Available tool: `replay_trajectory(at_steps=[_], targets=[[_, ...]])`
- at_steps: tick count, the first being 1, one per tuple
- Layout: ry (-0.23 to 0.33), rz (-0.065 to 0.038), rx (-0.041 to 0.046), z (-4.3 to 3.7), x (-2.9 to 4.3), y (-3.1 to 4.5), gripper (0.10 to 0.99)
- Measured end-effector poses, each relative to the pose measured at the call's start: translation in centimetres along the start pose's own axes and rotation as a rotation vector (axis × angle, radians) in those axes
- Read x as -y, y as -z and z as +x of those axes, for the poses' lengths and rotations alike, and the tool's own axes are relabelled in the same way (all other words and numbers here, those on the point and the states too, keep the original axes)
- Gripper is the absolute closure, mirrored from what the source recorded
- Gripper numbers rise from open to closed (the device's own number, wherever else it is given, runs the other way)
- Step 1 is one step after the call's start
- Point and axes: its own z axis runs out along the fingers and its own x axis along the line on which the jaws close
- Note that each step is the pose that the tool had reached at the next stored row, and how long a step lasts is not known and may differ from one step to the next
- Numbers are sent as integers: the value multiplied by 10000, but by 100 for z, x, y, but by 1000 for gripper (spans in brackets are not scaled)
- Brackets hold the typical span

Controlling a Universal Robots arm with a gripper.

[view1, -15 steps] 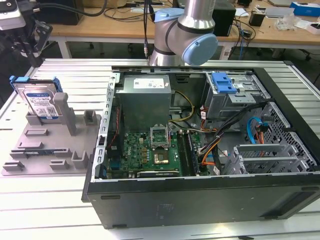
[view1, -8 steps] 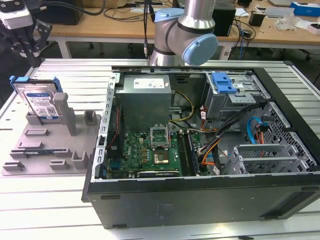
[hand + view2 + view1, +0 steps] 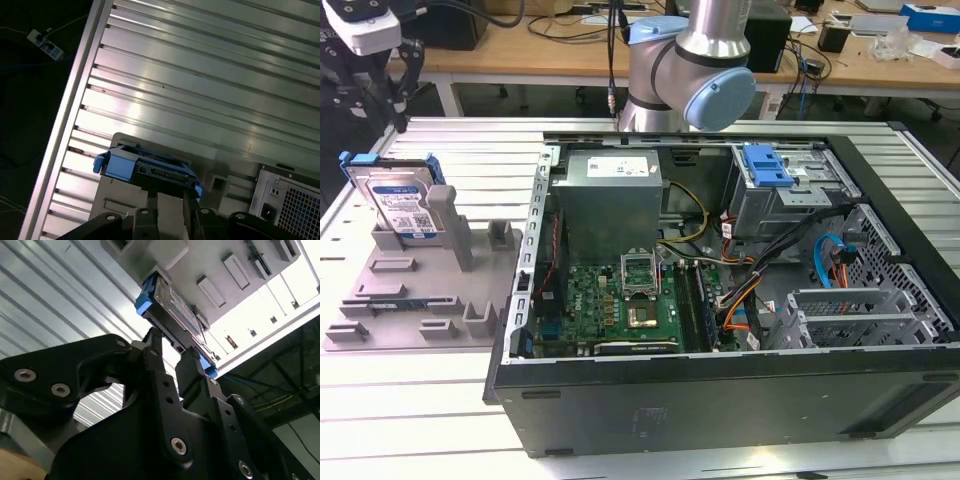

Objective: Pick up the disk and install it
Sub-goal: 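Pick up the disk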

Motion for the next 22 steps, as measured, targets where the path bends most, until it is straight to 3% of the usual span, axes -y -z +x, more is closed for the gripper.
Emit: replay_trajectory(at_steps=[3,9,13,22], targets=[[454,-6,-41,2,-1,-3,604],[1176,-10,-82,2,-1,-5,604],[2539,-12,-151,2,-1,-6,604],[4577,-15,-254,2,-1,-6,604]])
